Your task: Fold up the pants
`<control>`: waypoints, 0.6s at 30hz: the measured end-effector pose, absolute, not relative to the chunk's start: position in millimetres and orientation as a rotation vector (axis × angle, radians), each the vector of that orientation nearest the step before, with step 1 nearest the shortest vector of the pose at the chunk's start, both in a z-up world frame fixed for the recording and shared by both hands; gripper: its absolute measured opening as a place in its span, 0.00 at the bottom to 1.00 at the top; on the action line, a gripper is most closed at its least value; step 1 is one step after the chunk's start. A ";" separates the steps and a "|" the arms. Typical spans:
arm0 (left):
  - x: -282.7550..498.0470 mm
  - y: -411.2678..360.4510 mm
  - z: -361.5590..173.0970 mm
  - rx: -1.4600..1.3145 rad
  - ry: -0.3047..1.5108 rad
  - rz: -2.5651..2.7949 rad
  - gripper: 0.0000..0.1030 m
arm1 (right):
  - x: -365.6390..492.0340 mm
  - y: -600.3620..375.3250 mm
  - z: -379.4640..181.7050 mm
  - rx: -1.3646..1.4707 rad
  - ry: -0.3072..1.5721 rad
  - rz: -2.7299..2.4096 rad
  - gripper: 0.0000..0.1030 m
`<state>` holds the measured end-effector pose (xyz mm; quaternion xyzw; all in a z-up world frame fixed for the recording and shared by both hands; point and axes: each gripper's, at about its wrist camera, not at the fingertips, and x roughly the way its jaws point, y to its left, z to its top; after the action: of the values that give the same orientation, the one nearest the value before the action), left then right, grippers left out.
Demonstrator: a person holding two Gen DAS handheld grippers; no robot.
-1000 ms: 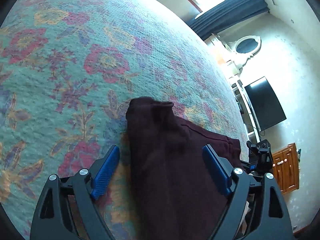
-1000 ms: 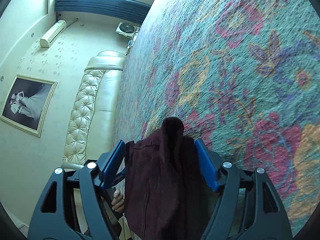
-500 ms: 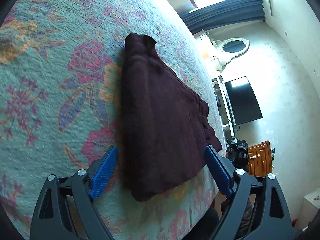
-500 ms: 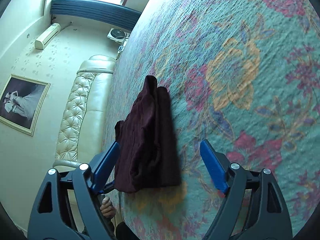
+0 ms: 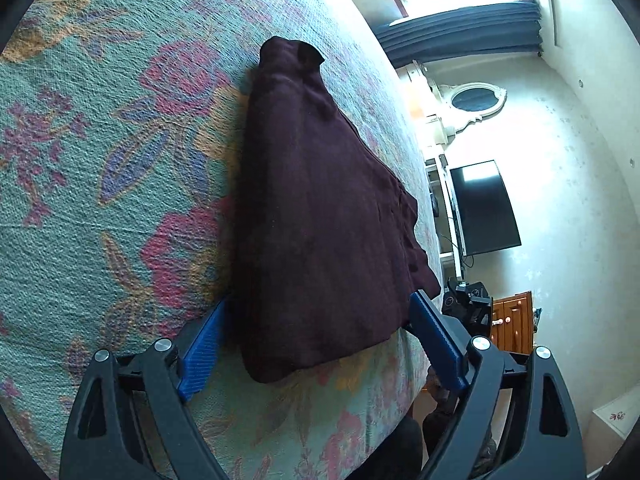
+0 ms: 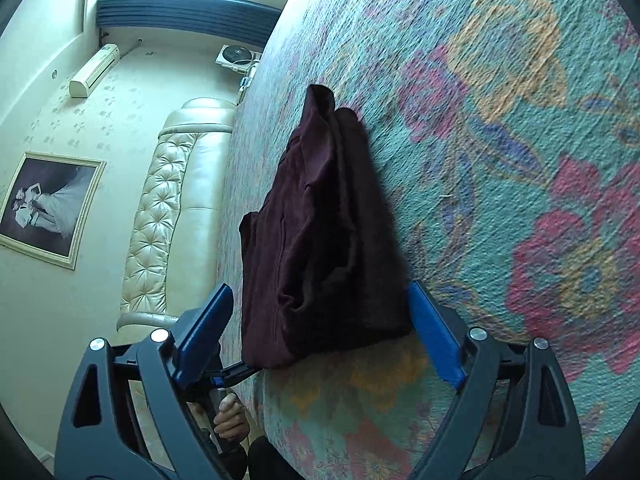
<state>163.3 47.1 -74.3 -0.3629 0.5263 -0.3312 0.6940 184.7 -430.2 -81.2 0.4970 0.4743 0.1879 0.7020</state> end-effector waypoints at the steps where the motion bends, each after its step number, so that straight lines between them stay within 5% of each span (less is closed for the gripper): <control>1: 162.3 45.6 -74.6 -0.814 1.174 -0.744 0.84 | 187.1 -426.5 -82.1 1.103 1.056 0.420 0.86; 4: 162.3 38.6 -76.1 -0.824 1.179 -0.747 0.83 | 188.7 -420.6 -81.5 1.073 1.064 0.427 0.84; 6: 162.7 34.0 -75.8 -0.819 1.183 -0.730 0.80 | 187.9 -415.6 -83.9 1.036 1.092 0.404 0.59; 8: 161.4 30.4 -78.8 -0.801 1.204 -0.700 0.61 | 187.7 -415.5 -90.9 1.038 1.111 0.386 0.46; 9: 161.9 27.9 -82.3 -0.789 1.231 -0.679 0.37 | 185.2 -416.8 -92.8 1.047 1.106 0.388 0.43; 10: 162.2 26.8 -87.0 -0.795 1.255 -0.657 0.30 | 184.3 -417.3 -93.2 1.056 1.103 0.392 0.42; 18: 153.0 22.4 -70.6 -0.697 1.219 -0.568 0.22 | 180.3 -419.3 -87.2 1.078 1.084 0.398 0.35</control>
<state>153.0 22.4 -70.6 -0.3163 0.5528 -0.2576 0.7266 180.3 -419.3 -87.2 0.4845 0.4875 0.1787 0.7040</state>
